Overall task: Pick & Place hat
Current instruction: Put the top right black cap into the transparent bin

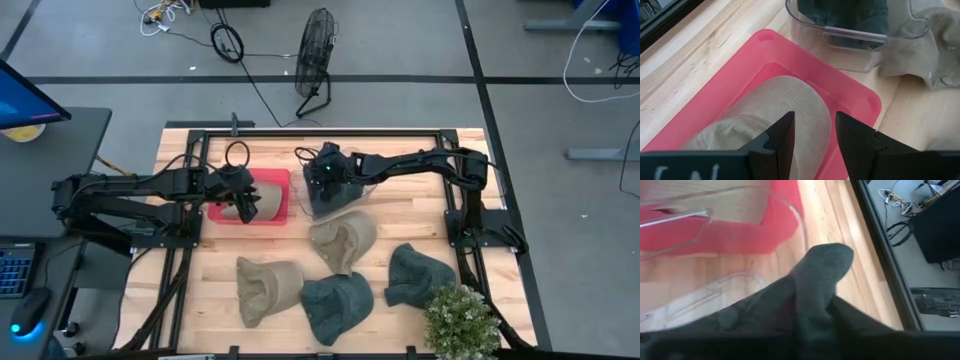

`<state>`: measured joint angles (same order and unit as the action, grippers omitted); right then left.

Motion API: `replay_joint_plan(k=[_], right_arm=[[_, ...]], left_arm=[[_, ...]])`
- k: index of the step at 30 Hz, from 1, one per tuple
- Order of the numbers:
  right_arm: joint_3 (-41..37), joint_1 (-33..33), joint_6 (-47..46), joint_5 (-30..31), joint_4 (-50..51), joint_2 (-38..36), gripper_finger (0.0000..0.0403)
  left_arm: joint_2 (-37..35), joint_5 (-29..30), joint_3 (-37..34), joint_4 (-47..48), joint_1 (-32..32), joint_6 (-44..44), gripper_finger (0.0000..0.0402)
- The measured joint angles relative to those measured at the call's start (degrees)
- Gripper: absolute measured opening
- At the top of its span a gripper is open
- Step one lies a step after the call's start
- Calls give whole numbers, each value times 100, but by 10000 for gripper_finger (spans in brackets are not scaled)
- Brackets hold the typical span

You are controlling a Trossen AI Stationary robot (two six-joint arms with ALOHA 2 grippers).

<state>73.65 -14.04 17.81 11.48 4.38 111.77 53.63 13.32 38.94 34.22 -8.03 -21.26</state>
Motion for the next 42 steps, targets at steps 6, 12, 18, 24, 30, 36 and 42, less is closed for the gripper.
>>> replay_joint_plan(k=[6, 12, 18, 24, 30, 36, 42], right_arm=[[59, 150, -42, -21, 187, -96, 27], [85, 564, -5, 555, 648, -300, 15], [87, 925, 259, 1089, 892, -391, 13], [85, 1011, 391, 360, 1639, -389, 13], [78, 874, 708, -1, 1797, -314, 13], [52, 632, 1010, 13, 1244, -119, 20], [52, 242, 1100, 155, 618, -22, 58]], left_arm=[[0, 0, 0, 42, 0, 0, 145], [0, 0, 0, 77, 2, 0, 145], [0, 2, 0, 118, 0, -22, 145], [0, 2, 0, 141, 0, -19, 145], [0, 2, 0, 140, 2, -20, 145], [0, 4, 0, 158, 0, -17, 145], [-2, 5, 0, 157, -13, -17, 145]])
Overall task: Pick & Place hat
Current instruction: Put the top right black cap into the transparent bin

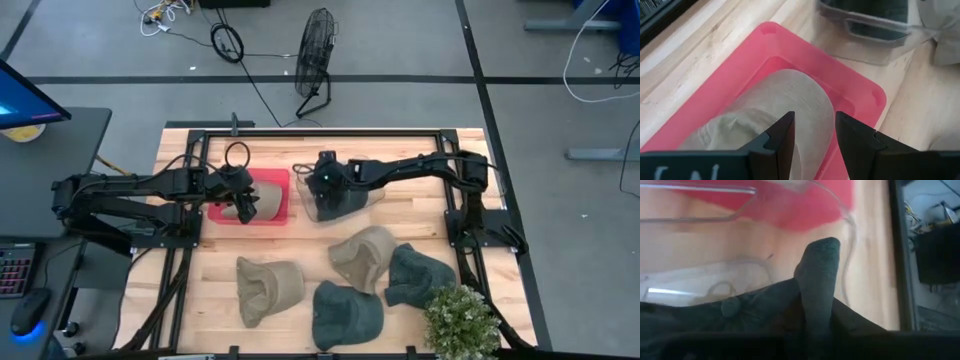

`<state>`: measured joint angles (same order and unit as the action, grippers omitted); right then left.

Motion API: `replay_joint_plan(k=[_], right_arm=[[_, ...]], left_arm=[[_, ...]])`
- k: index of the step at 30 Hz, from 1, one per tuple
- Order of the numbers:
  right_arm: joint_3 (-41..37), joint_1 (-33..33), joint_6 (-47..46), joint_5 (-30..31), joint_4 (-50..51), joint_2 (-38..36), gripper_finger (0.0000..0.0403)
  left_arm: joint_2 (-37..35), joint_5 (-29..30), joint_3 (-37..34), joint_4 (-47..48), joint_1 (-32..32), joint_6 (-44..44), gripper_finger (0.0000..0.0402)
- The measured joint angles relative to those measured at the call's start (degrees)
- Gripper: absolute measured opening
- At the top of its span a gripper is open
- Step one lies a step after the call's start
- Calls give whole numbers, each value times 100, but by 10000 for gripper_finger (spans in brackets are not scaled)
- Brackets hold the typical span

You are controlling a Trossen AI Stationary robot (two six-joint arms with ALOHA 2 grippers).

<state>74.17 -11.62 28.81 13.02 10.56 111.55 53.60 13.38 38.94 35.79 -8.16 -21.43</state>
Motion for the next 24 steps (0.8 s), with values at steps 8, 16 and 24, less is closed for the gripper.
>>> replay_joint_plan(k=[8, 16, 24], right_arm=[[0, -313, -176, -347, 56, -2, 142], [107, -168, -363, -410, 320, -125, 228], [993, 547, -875, 109, 2563, -712, 244]], left_arm=[[1, -1, 0, 29, -2, 7, 145], [2, -3, 0, 48, -2, 4, 145], [2, -3, 0, 51, -2, -1, 145]])
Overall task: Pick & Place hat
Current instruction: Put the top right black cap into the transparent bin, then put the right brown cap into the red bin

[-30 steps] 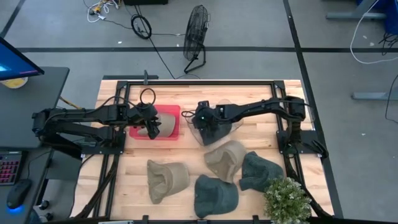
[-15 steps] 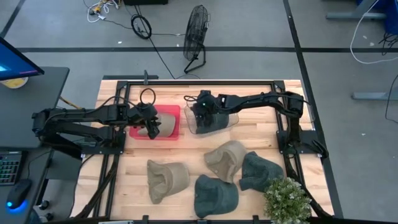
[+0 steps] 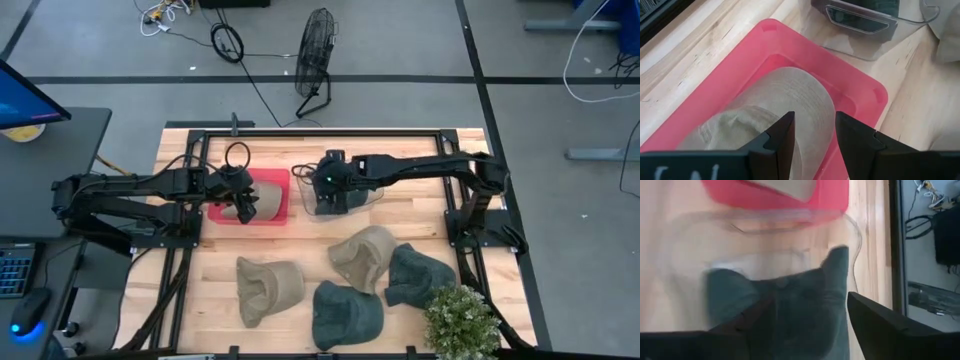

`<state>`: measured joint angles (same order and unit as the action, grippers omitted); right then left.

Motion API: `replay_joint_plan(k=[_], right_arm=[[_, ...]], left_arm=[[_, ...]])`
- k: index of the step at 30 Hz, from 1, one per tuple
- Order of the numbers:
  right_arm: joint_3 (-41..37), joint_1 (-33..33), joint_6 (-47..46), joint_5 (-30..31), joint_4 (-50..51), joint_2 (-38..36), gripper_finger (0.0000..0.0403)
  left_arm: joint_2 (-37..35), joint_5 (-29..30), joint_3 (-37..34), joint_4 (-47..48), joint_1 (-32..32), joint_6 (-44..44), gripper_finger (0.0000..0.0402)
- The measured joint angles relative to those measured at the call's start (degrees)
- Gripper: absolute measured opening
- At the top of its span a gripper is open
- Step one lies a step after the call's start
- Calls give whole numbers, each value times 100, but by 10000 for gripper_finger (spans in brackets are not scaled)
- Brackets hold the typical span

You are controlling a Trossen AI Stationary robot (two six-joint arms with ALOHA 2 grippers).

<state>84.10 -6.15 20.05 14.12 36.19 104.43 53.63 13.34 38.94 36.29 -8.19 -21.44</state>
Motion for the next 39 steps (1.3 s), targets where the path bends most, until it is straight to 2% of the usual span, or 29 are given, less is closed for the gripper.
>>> replay_joint_plan(k=[5, 10, 18, 28, 32, 39], right_arm=[[474, 546, -729, -34, 1371, -267, 245], [629, 992, -2567, -429, 2535, -453, 245], [411, 1820, -4393, -732, 3444, -371, 245], [-648, 2061, -5663, -554, 2563, -362, 245], [-1129, 2059, -5718, -554, 2349, -359, 245], [-1860, 2050, -5777, -595, 1090, -361, 233]], left_arm=[[0, 0, 0, -6, 4, -43, 145], [0, 0, 0, -4, 4, -44, 145], [0, 0, 0, -6, 7, -44, 145], [0, 0, 0, -8, 6, -44, 145], [0, 0, 0, -22, 4, -44, 145], [0, 0, 0, -338, 6, -37, 145]])
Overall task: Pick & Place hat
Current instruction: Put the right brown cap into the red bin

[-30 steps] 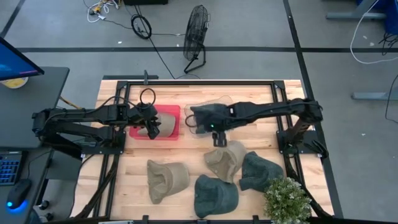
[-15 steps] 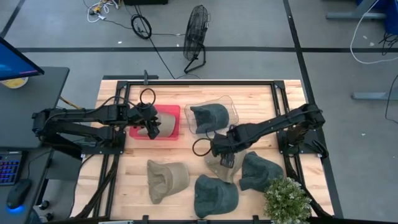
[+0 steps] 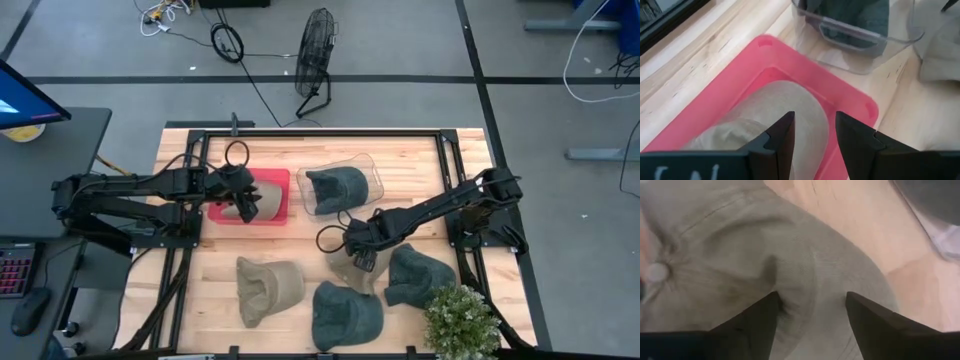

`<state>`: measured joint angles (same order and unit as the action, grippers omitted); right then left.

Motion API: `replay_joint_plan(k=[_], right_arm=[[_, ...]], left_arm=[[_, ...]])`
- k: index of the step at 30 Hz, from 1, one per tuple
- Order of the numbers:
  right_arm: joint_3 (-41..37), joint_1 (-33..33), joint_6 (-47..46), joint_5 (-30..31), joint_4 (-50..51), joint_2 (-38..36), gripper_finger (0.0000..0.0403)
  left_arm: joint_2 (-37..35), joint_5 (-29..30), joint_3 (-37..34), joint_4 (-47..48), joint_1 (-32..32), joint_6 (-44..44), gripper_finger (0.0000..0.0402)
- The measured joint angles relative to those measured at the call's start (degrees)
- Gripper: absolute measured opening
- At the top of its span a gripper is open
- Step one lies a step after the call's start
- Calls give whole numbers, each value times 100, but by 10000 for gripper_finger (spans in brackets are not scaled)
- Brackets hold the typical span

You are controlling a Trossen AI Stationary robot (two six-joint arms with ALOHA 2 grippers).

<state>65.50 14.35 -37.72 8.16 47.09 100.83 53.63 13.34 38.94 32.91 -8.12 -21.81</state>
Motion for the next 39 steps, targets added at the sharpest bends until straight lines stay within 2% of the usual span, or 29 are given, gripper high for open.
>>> replay_joint_plan(k=[6, 14, 18, 22, 30, 35, 39], right_arm=[[-104, -17, 137, 22, -100, -16, 174], [-65, -143, 683, 19, -79, -77, 16], [238, -251, 1032, -30, 40, -238, 18], [663, -335, 1452, 109, 193, -462, 7], [1136, -460, 2317, 188, 17, -633, 4], [1138, -490, 2966, 194, -486, -633, 4], [1140, -503, 3681, 350, -965, -633, 4]], left_arm=[[0, 0, 0, -121, 0, 149, 145], [0, 0, 0, -235, 0, 146, 145], [0, -67, 0, -460, 10, 146, 145], [0, -540, 0, -941, 118, 148, 145], [0, -1437, 0, -2715, 660, -50, 144], [-2, -1472, 0, -3845, 903, -150, 144], [-2, -1466, 0, -3904, 835, -107, 144]])
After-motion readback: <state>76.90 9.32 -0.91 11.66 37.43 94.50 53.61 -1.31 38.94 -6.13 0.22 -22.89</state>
